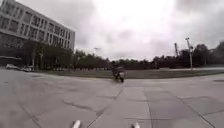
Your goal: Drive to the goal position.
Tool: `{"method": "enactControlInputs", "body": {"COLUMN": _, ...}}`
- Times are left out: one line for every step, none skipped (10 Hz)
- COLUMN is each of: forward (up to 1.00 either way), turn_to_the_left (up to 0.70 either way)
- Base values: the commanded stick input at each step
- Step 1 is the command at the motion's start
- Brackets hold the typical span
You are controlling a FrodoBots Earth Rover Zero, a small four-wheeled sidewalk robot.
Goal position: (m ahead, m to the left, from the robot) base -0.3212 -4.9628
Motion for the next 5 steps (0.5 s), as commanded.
{"method": "enactControlInputs", "body": {"forward": 0.7, "turn_to_the_left": -0.34}}
{"method": "enactControlInputs", "body": {"forward": 0.7, "turn_to_the_left": -0.33}}
{"method": "enactControlInputs", "body": {"forward": 0.7, "turn_to_the_left": -0.33}}
{"method": "enactControlInputs", "body": {"forward": 0.7, "turn_to_the_left": -0.33}}
{"method": "enactControlInputs", "body": {"forward": 0.7, "turn_to_the_left": -0.33}}
